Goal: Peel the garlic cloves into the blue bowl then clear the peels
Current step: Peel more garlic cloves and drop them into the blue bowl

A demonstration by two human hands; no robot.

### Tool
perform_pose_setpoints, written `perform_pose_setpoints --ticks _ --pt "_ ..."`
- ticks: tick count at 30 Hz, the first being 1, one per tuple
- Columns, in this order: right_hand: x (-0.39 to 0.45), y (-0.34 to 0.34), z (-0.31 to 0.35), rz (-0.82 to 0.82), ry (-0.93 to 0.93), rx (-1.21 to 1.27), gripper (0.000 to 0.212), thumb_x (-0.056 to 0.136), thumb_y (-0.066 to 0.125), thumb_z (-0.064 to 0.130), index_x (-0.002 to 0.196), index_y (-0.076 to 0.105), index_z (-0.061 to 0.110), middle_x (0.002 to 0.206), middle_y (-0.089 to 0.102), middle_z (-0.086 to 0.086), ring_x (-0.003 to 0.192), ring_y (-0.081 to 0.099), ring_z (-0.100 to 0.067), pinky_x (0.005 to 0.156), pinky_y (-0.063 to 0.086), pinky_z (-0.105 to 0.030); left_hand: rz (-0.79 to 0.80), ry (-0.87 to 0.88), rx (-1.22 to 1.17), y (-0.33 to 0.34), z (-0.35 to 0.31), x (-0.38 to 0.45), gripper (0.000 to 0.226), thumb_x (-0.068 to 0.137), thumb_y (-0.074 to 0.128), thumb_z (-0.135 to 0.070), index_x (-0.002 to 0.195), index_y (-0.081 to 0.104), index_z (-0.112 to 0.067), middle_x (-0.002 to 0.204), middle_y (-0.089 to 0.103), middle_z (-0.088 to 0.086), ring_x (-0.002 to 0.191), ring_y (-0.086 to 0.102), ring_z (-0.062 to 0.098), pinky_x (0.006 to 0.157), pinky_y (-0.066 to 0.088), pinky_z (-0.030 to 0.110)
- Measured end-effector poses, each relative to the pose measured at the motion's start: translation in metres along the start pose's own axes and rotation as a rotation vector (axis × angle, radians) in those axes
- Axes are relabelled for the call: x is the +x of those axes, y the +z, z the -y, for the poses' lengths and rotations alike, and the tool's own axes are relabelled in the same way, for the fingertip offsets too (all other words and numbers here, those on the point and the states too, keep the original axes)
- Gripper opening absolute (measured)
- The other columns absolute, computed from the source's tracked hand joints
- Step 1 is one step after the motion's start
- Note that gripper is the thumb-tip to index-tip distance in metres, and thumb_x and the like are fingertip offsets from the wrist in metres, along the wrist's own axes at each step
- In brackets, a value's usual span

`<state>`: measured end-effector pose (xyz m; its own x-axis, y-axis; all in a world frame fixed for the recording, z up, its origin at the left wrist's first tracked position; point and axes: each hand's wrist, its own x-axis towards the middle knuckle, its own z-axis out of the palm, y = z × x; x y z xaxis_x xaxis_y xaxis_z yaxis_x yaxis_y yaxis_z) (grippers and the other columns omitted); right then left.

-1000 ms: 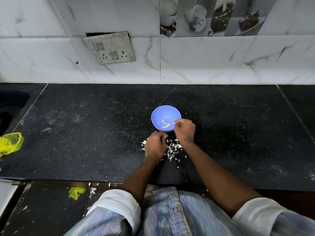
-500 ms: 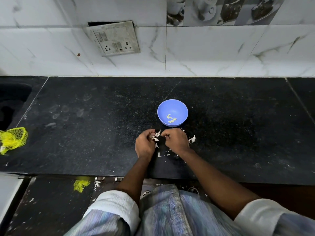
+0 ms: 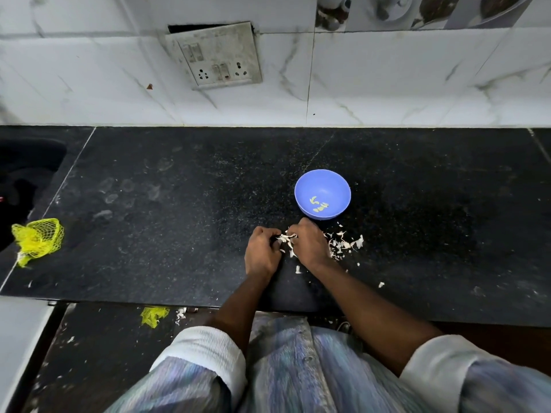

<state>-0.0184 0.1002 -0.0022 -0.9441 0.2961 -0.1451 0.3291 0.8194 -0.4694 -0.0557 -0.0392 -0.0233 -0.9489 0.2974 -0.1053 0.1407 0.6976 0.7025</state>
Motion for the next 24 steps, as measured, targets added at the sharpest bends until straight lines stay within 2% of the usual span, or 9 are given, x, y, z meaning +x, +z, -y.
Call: perform_pose_setpoints --ticks 4,7,11,15,19,21,24 --pt "0.001 0.004 -0.003 -0.004 0.003 -0.001 0.023 0.091 0.066 0.004 0.105 0.073 0.021 0.104 0.055 -0.005 0.100 0.059 -0.027 0.073 0.047 -0.038 0.023 -0.007 0.107 0.005 -0.007 0.006 0.024 0.093 0.065 -0.015 0.111 0.074 -0.026 0.112 0.059 -0.002 0.102 0.063 0.022 0.079 0.056 0.037" --pt "0.003 0.006 -0.006 -0.003 0.010 0.013 0.021 0.088 0.066 0.004 0.097 0.070 0.022 0.096 0.050 -0.001 0.095 0.059 -0.028 0.072 0.052 -0.041 0.010 -0.027 0.101 0.007 -0.010 0.010 0.017 0.093 0.065 -0.013 0.101 0.074 -0.025 0.108 0.059 -0.003 0.101 0.063 0.022 0.075 0.053 0.036" --pt "0.005 0.012 -0.015 -0.021 0.013 0.082 0.023 0.086 0.067 0.000 0.094 0.071 0.022 0.093 0.048 0.001 0.091 0.058 -0.026 0.073 0.054 -0.046 0.001 -0.034 0.042 0.010 -0.010 0.012 0.019 0.089 0.062 -0.007 0.090 0.072 -0.023 0.104 0.060 -0.004 0.097 0.064 0.021 0.079 0.056 0.038" --pt "0.004 0.009 -0.018 -0.067 -0.020 0.196 0.020 0.087 0.066 0.003 0.096 0.074 0.020 0.095 0.058 0.000 0.090 0.061 -0.022 0.077 0.053 -0.039 -0.089 -0.034 -0.005 0.006 -0.013 0.014 0.016 0.089 0.064 -0.010 0.096 0.071 -0.024 0.106 0.061 -0.005 0.097 0.063 0.020 0.082 0.055 0.036" --pt "0.003 -0.002 -0.016 -0.097 0.048 0.405 0.012 0.090 0.069 0.013 0.094 0.077 0.022 0.090 0.071 0.009 0.083 0.066 -0.009 0.079 0.053 -0.028 -0.124 0.015 -0.037 0.004 -0.025 0.011 0.014 0.092 0.066 -0.016 0.098 0.070 -0.028 0.105 0.062 -0.011 0.094 0.062 0.013 0.078 0.053 0.032" --pt "0.003 -0.007 -0.015 -0.077 0.103 0.543 0.007 0.091 0.072 0.016 0.090 0.078 0.019 0.081 0.075 0.007 0.073 0.068 -0.006 0.072 0.056 -0.028 -0.129 0.042 -0.031 0.005 -0.032 0.006 0.014 0.093 0.066 -0.015 0.098 0.070 -0.028 0.104 0.063 -0.012 0.094 0.061 0.010 0.077 0.050 0.029" --pt "-0.004 -0.013 -0.020 -0.022 0.217 0.810 0.009 0.094 0.070 0.009 0.088 0.077 0.011 0.074 0.074 -0.006 0.060 0.064 -0.011 0.057 0.053 -0.028 -0.118 0.078 -0.059 0.010 -0.037 0.001 0.016 0.093 0.065 -0.012 0.097 0.070 -0.027 0.101 0.064 -0.012 0.093 0.060 0.009 0.078 0.051 0.030"
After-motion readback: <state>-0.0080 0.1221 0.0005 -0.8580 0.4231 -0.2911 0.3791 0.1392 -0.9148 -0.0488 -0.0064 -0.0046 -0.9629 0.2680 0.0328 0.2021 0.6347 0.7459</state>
